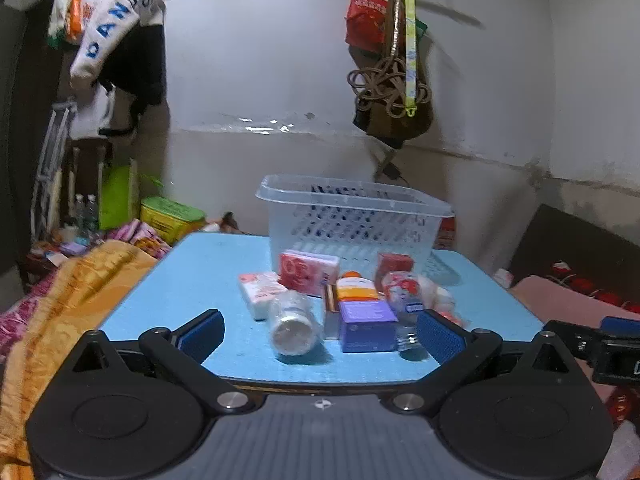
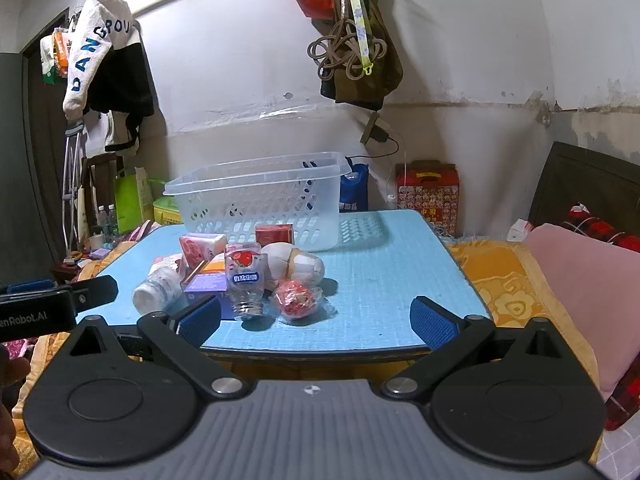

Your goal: Organize objects

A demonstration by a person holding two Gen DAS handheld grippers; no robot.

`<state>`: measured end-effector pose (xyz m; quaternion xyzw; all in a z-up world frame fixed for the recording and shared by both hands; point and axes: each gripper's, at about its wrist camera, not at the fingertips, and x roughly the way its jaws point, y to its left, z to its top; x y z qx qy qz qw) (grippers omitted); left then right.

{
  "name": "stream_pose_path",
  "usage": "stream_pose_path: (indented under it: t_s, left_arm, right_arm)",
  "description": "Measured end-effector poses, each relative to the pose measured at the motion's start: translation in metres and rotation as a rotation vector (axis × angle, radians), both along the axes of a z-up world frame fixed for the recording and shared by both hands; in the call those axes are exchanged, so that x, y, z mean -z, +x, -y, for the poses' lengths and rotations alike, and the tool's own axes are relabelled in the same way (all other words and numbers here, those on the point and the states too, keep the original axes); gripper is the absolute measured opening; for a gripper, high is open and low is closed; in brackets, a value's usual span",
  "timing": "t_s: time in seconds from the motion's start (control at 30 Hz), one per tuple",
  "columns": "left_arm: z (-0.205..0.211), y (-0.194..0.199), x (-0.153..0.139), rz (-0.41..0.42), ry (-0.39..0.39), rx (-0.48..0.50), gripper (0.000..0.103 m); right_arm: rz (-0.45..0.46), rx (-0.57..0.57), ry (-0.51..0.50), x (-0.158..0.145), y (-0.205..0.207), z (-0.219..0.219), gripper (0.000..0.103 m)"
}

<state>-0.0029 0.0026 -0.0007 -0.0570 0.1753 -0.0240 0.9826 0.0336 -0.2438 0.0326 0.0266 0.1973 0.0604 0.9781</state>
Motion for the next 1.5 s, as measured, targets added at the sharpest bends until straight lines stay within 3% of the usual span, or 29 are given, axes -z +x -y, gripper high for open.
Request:
stream_pose_path:
  t_s: [0.37,1.5]
  left_arm:
    - [0.0059,-0.0003,0.0013,0.005,0.003,0.043,0.103]
    - [0.0043,0.0003,0.0045,-0.013,0.032,-0.012,0.103]
  right_arm:
    - [-0.002,0.002,-0.018,0.0007,-0.0003,-0.0030,0.103]
    - [-0.005,0.008,-0.031,0.0003,0.0007,-0.0076,0.103]
